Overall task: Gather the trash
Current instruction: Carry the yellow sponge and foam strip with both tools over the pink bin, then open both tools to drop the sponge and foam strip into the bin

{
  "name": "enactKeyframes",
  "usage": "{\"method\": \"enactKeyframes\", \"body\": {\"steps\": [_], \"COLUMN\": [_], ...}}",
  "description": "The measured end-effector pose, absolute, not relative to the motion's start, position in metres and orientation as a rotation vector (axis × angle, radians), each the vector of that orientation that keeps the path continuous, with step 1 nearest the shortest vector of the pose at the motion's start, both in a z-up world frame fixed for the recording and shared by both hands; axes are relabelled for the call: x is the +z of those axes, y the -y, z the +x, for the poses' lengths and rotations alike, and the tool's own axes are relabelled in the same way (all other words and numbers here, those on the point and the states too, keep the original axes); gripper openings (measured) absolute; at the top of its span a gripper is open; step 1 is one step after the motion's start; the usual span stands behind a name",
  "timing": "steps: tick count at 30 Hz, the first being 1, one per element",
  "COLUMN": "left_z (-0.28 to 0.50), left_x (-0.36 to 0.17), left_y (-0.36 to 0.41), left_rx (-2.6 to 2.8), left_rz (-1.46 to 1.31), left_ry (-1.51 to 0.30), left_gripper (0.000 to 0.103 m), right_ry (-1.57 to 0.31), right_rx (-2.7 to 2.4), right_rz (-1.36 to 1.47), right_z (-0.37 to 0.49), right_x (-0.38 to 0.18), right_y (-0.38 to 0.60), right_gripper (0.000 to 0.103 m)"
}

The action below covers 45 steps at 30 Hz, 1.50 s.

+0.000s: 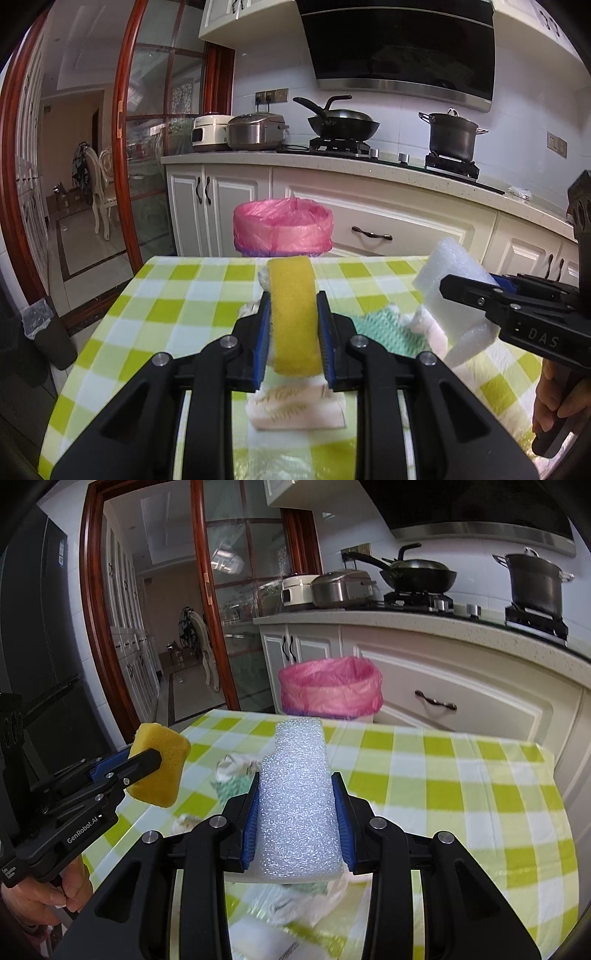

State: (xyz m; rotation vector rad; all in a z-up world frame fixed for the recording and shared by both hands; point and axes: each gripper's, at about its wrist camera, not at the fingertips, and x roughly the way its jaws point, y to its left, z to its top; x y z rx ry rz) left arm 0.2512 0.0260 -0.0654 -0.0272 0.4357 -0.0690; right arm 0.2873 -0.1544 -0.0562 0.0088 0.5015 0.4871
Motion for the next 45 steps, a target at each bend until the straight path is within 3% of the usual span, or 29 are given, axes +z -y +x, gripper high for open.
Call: {"method": "enactKeyframes", "body": {"steps": [7, 16, 30, 32, 34, 36, 37, 45], "left_z": [0.316, 0.461, 0.662, 0.673, 0.684, 0.687, 0.688, 0.637], "left_x": [-0.037, -0.008, -0.047, -0.056, -0.066, -0.073, -0.076, -0.065], "left_y": [-0.033, -0.049, -0.079, -0.080, -0.084, -0.088, -0.089, -0.093], "left_rx": [-0.108, -0.103, -0.086, -0.081, -0.069, -0.054, -0.053, 0.000], "left_rz": [-0.033, -0.007, -0.096, -0.111, -0.126, -0.140, -0.143, -0.114], "left_ry": [-0.431, -0.432, -0.528, -0.539, -0.548, -0.549, -0.551, -0.503], "left_gripper": [0.023, 0.024, 0.025, 0.027, 0.046, 0.050, 0.053, 0.053], "right_ry": [-0.465, -0.483, -0.555, -0.558, -0.576, -0.579, -0.571, -0.531], "right_rx": [0.510, 0.525, 0.523, 0.511, 0.516, 0.531, 0.533, 0.532], "right_rz": [-0.035, 0.005, 0.113, 0.121, 0.130, 0.132, 0.127, 0.072], "right_z": [0.352, 0.503, 0.686, 0.697, 0.710, 0.714, 0.713, 0.667], "right_x": [-0.035, -0.012, -0.048, -0.053, -0.061, -0.067, -0.068, -0.055], "right_y": [0.150, 0.148, 0.112, 0.109, 0.107, 0.107, 0.108, 0.128], "right_gripper": [0.035, 0.035, 0.036, 0.037, 0.042, 0.061, 0.064, 0.064]}}
